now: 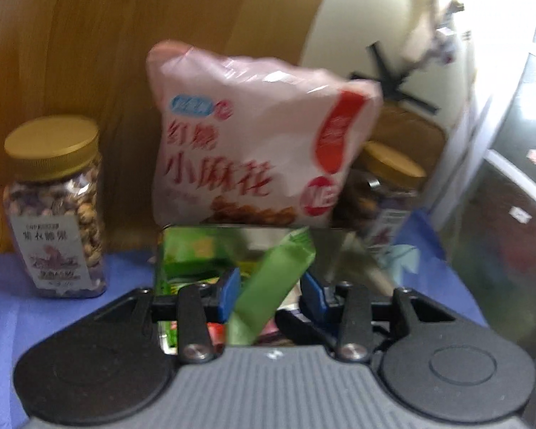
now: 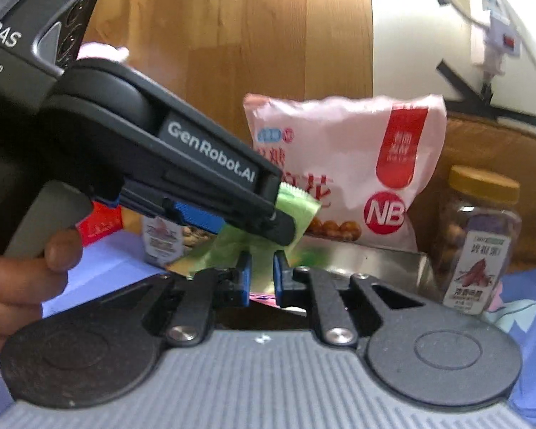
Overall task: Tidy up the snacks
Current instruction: 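Lift the light green packet into the tin and release it, then move the left gripper back from the tin to the snack pile, then grasp the clear nut bag with yellow tag using the left gripper, then carry the nut bag into the tin and release it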
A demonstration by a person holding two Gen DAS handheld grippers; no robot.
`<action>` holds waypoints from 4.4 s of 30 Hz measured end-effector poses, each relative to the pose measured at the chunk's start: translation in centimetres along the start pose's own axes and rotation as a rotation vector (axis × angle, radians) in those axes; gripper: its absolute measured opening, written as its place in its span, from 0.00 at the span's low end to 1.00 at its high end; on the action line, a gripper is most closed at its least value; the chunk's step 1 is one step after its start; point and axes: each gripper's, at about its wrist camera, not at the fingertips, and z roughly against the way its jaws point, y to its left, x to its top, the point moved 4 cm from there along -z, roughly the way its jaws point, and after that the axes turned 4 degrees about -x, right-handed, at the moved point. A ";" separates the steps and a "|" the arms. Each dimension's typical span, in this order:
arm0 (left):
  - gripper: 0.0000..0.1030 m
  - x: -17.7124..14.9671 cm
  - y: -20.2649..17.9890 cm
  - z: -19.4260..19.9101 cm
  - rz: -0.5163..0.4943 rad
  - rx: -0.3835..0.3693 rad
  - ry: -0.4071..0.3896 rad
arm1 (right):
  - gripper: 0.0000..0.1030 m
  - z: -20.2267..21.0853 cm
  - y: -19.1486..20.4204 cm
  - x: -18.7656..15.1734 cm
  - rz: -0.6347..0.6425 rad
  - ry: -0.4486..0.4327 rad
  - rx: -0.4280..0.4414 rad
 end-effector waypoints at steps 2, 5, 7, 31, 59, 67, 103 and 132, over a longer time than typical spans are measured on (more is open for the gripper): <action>0.39 -0.2 0.7 -0.3 0.005 0.022 -0.001 | 0.16 -0.7 -0.5 -0.2 -0.024 0.021 -0.007; 0.40 -0.7 1.4 0.0 0.008 0.015 0.002 | 0.16 0.0 -1.5 -0.4 -0.060 0.004 -0.004; 0.40 -1.0 1.8 0.8 -0.004 0.031 -0.015 | 0.16 0.8 -2.5 -0.4 -0.080 -0.016 -0.022; 0.28 -3.0 3.5 -0.5 0.140 0.279 0.130 | 0.50 1.0 -11.8 -3.8 -0.546 0.168 -0.056; 0.39 -10.6 1.7 11.4 0.140 0.191 0.011 | 0.50 6.4 -6.5 -8.9 -0.485 0.293 0.090; 0.39 -14.2 0.2 11.5 0.133 0.136 0.099 | 0.30 9.0 -2.6 -9.1 -0.302 0.306 0.130; 0.41 -19.2 -10.5 9.8 -0.153 -0.133 0.254 | 0.27 20.7 1.4 -13.5 0.016 0.159 0.010; 0.44 -7.3 -4.1 5.7 -0.081 0.065 -0.030 | 0.29 8.0 -3.2 -3.7 0.049 -0.067 -0.223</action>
